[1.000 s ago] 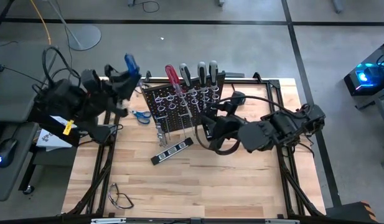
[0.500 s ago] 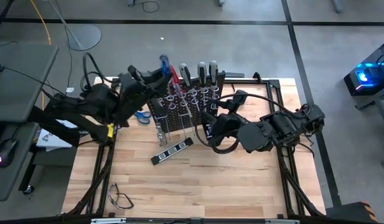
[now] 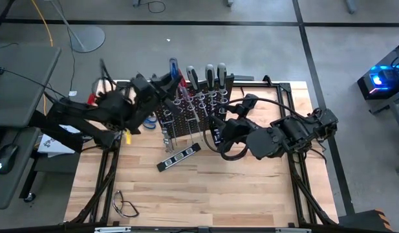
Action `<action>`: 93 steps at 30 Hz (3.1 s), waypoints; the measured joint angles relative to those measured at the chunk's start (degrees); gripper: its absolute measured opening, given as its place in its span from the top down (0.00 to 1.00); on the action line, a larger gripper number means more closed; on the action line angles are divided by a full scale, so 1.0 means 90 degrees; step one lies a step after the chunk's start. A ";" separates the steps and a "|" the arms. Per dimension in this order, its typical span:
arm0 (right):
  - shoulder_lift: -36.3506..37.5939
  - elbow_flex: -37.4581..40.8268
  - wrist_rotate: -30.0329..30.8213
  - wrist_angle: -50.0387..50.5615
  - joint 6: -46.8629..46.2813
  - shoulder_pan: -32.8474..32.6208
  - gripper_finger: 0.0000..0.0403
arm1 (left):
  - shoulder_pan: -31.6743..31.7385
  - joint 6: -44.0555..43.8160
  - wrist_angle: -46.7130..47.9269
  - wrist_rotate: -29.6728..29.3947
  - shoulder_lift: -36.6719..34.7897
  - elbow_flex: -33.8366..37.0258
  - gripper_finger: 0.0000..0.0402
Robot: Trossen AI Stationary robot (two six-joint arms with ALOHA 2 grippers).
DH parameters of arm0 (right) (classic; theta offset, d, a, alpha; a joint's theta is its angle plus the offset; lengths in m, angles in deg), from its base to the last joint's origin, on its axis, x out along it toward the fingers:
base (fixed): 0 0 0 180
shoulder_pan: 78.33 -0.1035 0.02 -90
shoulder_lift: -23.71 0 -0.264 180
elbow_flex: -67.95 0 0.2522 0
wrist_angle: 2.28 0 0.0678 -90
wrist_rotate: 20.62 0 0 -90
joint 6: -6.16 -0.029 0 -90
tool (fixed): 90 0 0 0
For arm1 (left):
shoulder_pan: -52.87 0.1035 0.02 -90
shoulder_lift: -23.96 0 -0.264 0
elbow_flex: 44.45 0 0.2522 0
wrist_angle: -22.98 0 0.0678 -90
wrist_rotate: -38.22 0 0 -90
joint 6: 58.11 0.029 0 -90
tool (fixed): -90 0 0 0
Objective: Hang tools onto peg board
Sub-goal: Hang the blue transparent screwdriver on the pegboard, then hang the black spirit level on the pegboard
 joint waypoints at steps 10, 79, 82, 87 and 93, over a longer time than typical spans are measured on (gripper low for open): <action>0.0000 0.0000 -0.0001 0.0031 0.0016 -0.0004 0.53 | -0.0079 -0.1047 -0.0019 -0.0102 -0.0017 0.0342 0.80; 0.0449 0.3172 -0.3578 0.3602 -0.9059 -0.0474 0.53 | -0.4372 -0.8229 0.6681 -0.0275 -0.1050 0.0342 0.32; 0.0449 0.3733 -0.3986 0.3246 -0.9380 -0.0619 0.53 | -0.4300 -0.9248 0.7795 -0.0265 -0.0919 0.0342 0.32; 0.0449 0.4490 -0.4464 0.2217 -0.9831 -0.0927 0.53 | -0.4110 -1.0861 0.9272 -0.0250 -0.0552 0.0342 0.32; 0.0447 0.4823 -0.4537 0.1277 -1.0203 -0.1307 0.64 | -0.4030 -1.1159 0.9527 -0.0773 -0.0352 0.0342 0.41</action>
